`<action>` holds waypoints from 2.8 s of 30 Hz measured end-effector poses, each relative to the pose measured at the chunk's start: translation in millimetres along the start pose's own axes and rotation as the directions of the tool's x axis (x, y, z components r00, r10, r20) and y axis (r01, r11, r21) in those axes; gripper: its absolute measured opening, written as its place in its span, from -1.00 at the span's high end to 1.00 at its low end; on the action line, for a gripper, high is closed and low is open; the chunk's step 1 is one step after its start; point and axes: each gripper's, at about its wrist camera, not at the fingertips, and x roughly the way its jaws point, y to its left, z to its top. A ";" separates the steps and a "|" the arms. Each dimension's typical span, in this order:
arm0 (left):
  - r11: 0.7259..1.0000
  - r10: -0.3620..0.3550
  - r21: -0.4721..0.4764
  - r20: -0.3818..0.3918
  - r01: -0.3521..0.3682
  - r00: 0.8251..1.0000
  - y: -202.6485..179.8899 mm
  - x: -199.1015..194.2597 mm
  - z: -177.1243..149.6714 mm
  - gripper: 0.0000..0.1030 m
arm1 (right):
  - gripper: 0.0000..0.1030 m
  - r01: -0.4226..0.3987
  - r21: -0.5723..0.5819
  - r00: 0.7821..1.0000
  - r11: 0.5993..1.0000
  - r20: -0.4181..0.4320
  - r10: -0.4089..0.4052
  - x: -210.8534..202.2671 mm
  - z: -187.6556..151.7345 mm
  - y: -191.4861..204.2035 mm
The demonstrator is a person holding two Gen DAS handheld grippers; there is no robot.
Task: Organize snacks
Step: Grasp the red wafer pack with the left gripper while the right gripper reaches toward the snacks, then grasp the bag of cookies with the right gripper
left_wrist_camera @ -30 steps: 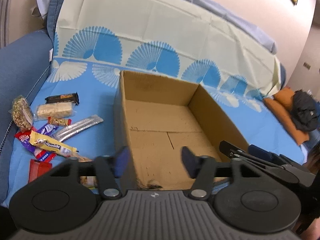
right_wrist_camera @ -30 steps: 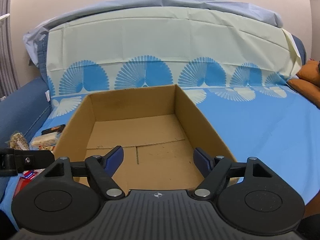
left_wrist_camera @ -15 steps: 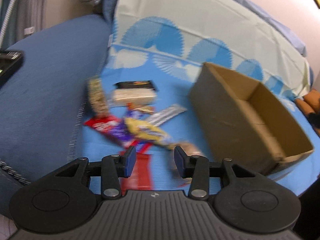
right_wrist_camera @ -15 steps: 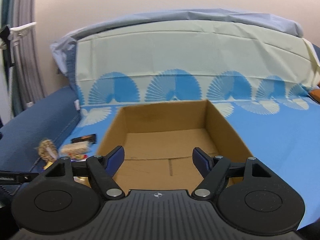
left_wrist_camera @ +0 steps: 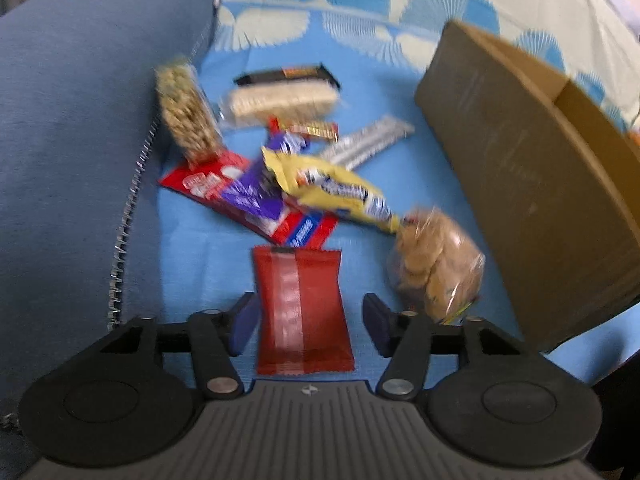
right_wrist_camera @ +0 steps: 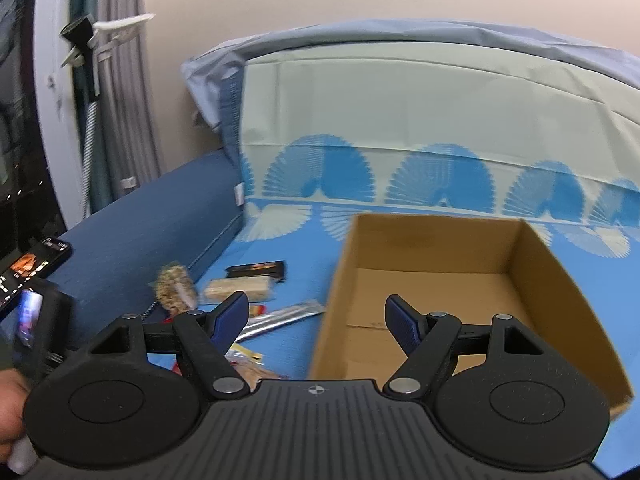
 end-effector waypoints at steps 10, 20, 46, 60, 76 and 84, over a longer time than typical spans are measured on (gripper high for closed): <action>0.998 0.027 -0.052 -0.003 -0.027 1.000 13.5 -7.5 -4.2 0.11 | -0.51 -0.039 -0.059 0.997 0.997 -0.068 0.035 35.3 5.0 39.3; 0.993 0.029 -0.118 0.025 -0.026 0.999 37.6 -30.3 -7.6 0.10 | -0.52 -0.076 -0.164 0.985 0.983 -0.164 0.048 83.5 -4.4 81.9; 0.995 0.004 -0.104 -0.020 -0.006 1.000 38.3 -15.0 -6.7 0.09 | 0.05 -0.012 -0.250 0.899 0.968 -0.427 -0.099 155.6 -74.5 94.4; 0.994 0.004 -0.112 -0.036 -0.008 0.999 37.8 -11.6 -5.4 0.08 | -0.01 -0.098 -0.217 0.888 0.971 -0.460 -0.013 131.6 -76.0 94.5; 0.997 0.014 -0.074 -0.070 -0.019 0.997 31.4 -4.5 -3.7 0.06 | -0.05 -0.110 -0.164 0.884 0.980 -0.468 0.021 137.4 -82.9 86.8; 0.992 -0.020 -0.122 -0.009 0.019 1.000 39.9 -14.9 -7.3 0.11 | 0.07 -0.113 -0.174 0.910 0.978 -0.414 0.031 116.1 -63.5 84.2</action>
